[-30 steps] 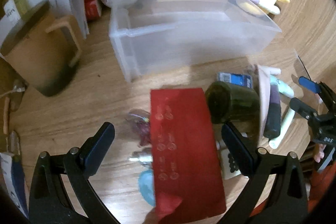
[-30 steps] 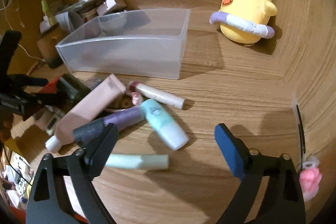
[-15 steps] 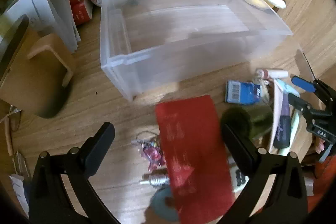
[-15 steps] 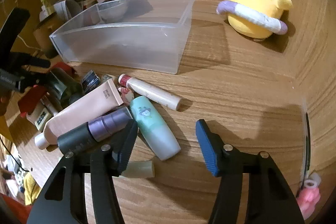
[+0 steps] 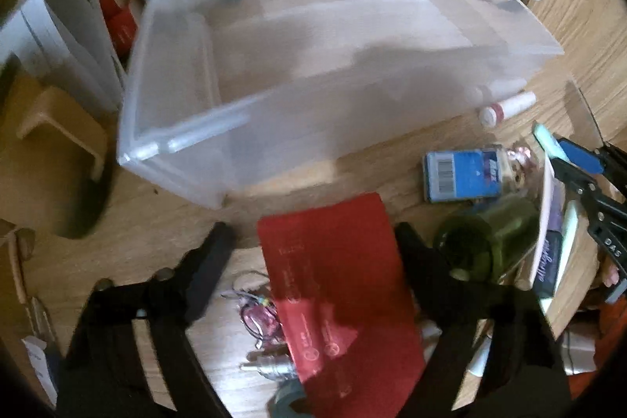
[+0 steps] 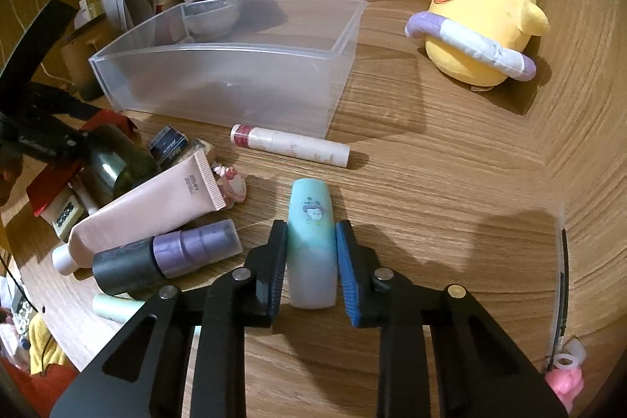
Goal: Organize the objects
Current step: 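Close left tool on the red pouch while right tool grasps the mint-green bottle, then carry both items over the clear bin and open both tools to drop them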
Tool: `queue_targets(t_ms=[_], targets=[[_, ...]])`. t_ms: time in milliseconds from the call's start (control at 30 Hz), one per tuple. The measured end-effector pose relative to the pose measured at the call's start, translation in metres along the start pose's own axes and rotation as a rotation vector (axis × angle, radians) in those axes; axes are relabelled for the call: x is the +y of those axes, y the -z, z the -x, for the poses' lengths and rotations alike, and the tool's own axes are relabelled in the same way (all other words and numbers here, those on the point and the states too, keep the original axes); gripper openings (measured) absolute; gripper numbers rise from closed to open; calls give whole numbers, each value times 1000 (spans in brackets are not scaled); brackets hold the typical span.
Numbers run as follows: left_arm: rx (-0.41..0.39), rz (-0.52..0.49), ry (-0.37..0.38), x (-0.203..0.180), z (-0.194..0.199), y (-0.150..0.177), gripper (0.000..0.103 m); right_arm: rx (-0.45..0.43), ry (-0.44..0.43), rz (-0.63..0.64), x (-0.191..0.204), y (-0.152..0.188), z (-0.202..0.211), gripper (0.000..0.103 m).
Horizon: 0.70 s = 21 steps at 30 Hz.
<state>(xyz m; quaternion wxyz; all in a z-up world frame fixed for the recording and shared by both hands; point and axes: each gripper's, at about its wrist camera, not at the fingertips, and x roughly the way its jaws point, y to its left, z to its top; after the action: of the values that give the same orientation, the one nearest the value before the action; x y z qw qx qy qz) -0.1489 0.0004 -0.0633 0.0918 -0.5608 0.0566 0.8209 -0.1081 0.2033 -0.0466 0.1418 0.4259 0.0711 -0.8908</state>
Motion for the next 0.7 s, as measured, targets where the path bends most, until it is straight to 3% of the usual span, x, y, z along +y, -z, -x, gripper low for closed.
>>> queue_targets(t_ms=[133,367,700], targets=[[-16,14,6,2,3,3,56,-16,-3,-21,-3,2,4,23],[-106,57,-25,4,24,13,56,-76,-15,-67,-11,1,21,23],[-266,123,-18,32,87,26,56,-188,-30,-82,-11,-21,48,23]])
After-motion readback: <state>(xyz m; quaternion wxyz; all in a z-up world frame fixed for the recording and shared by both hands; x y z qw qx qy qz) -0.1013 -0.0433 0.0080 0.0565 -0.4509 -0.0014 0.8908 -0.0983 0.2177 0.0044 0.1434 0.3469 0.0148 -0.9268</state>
